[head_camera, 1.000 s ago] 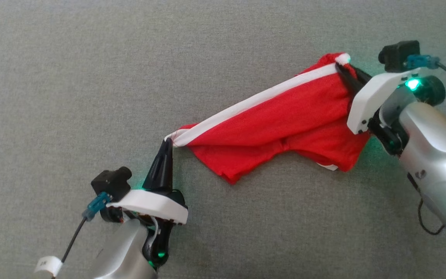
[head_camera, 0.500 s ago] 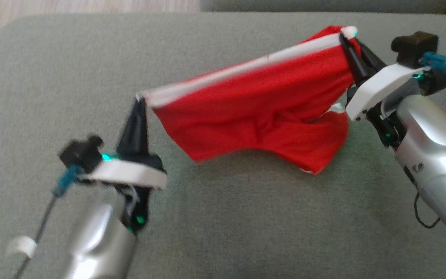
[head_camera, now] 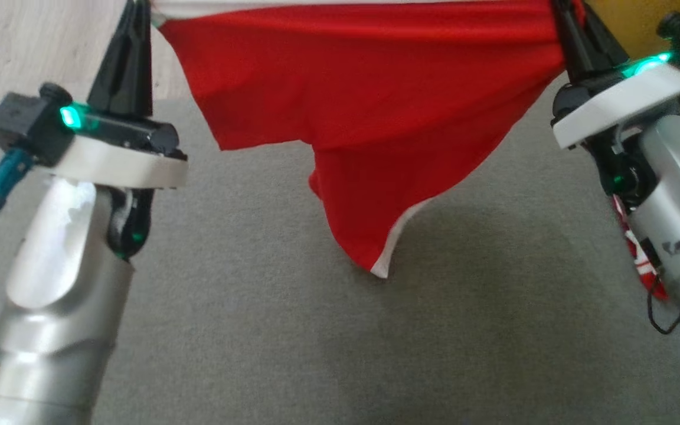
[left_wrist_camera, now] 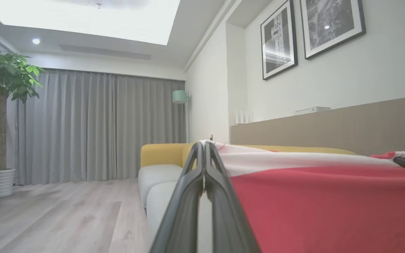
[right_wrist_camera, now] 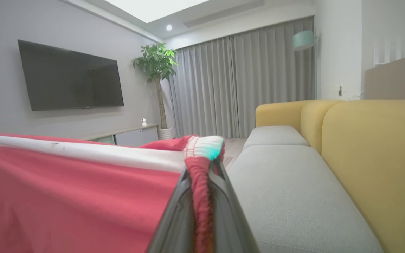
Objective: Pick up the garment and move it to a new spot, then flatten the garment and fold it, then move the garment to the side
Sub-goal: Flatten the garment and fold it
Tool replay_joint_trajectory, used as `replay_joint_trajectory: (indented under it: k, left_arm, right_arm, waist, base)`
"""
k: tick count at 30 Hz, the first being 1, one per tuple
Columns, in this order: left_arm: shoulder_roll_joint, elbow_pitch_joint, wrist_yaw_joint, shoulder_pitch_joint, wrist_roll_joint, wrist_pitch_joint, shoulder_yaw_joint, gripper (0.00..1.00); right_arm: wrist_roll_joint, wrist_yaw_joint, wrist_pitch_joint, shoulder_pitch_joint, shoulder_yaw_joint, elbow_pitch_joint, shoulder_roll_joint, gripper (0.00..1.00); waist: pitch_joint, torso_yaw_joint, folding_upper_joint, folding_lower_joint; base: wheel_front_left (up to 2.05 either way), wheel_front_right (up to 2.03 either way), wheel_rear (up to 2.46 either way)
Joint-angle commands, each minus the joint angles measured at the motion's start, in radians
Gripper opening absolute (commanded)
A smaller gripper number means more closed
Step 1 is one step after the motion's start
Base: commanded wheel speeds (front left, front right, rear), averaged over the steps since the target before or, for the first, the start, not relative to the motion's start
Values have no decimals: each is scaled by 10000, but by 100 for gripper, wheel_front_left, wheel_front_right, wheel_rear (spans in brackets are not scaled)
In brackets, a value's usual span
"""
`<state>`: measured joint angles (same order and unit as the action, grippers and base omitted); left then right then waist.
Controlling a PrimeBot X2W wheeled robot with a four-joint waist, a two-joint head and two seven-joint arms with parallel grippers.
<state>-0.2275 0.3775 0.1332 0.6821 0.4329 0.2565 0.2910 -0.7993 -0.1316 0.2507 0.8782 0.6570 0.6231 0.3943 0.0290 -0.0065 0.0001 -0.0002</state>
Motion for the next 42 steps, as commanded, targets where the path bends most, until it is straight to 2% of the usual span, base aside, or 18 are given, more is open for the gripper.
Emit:
replay_joint_trajectory:
  k: [1, 9, 15, 21, 24, 27, 32, 37, 42]
  left_arm:
    - [-641, -426, -29, 725, -102, -101, -440, 0]
    - [-1126, -1352, -513, 1308, -357, -932, -562, 0]
    - [-1037, -1063, -701, 2266, -696, -1159, -336, 0]
    - [-822, 455, -1473, 4585, -1691, -230, -331, 0]
    - [-601, 525, -1786, 5506, -2020, 11, -447, 0]
    - [-289, -94, -1897, 5735, -2203, 45, -666, 0]
    - [337, -842, -1625, 3768, -2212, 50, -876, 0]
    - [1145, -1150, -1265, 432, -2055, 51, -1182, 0]
    - [1611, -1013, -822, -2509, -2006, 52, -1594, 0]
  right_arm:
    - [-45, 9, 108, -35, -283, -449, 326, 0]
    - [-90, 9, -674, -215, -1068, -1878, 824, 0]
    - [446, 9, -832, 269, -1629, -1730, 621, 0]
    - [2029, 9, -67, 2343, -2423, -257, -104, 0]
    - [2904, 9, 93, 3258, -3125, 29, -392, 0]
    - [3823, 9, 104, 3381, -3551, -475, -624, 0]
    - [4427, 9, 108, 1739, -3433, -643, -725, 1]
    - [4375, 9, 109, -813, -3279, -811, -712, 0]
    - [4207, 9, 109, -3316, -3246, -1186, -1011, 0]
  waist:
    - [-132, -176, -1, 2]
    - [410, -243, -1, 2]
    - [1317, -114, -1, 2]
    - [2431, 135, -1, 2]
    - [2754, 280, -1, 2]
    - [2974, 404, -1, 2]
    - [2932, 549, -1, 2]
    - [2626, 583, -1, 2]
    - [2050, 462, -1, 2]
  base:
    - [0, 0, 0]
    - [0, 0, 0]
    - [0, 0, 0]
    - [0, 0, 0]
    - [0, 0, 0]
    - [0, 0, 0]
    - [0, 0, 0]
    - [0, 0, 0]
    - [0, 0, 0]
